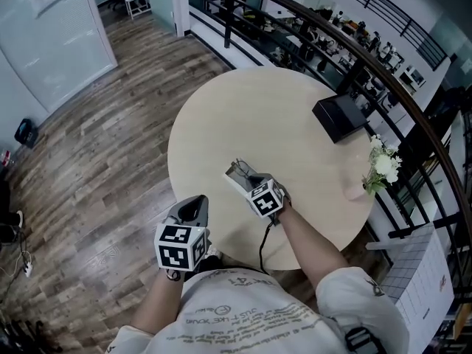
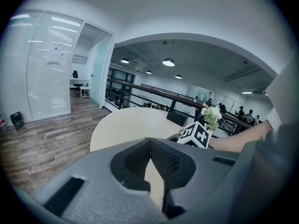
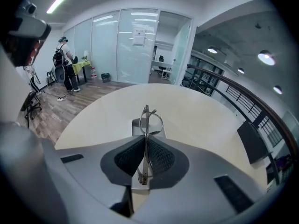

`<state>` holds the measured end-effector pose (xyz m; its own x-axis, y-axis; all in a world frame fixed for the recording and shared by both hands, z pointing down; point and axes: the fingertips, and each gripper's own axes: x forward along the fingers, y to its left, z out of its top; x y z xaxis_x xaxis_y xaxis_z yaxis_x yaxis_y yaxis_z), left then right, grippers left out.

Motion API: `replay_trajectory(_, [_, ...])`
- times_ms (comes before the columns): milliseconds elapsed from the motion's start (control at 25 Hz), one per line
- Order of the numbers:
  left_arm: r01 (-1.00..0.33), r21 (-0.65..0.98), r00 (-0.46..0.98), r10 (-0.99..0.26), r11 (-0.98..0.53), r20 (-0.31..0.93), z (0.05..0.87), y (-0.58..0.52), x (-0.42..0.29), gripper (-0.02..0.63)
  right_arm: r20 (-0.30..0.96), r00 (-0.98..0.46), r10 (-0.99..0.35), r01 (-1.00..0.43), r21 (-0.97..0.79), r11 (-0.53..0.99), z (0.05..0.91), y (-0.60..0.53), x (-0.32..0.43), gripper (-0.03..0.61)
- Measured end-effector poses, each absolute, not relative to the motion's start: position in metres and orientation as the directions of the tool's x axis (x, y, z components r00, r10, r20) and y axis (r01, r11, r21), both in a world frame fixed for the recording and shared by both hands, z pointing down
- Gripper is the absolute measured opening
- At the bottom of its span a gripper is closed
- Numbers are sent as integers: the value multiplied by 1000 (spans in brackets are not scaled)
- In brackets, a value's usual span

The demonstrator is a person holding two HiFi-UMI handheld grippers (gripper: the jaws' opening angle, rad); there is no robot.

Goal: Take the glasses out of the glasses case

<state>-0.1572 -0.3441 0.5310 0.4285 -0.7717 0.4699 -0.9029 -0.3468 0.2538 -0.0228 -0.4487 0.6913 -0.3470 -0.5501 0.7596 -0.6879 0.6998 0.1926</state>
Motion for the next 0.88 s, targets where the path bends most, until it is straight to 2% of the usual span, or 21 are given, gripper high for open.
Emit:
replay_trajectory(440, [-867, 259, 498, -753, -426, 430, 517, -358, -122, 13, 558, -448, -699, -799, 101, 593, 596, -435, -28, 32])
replay_trajectory(880, [-786, 244, 615, -686, -568, 388, 503, -366, -64, 12, 302, -316, -899, -941, 18, 337, 493, -401, 28, 32])
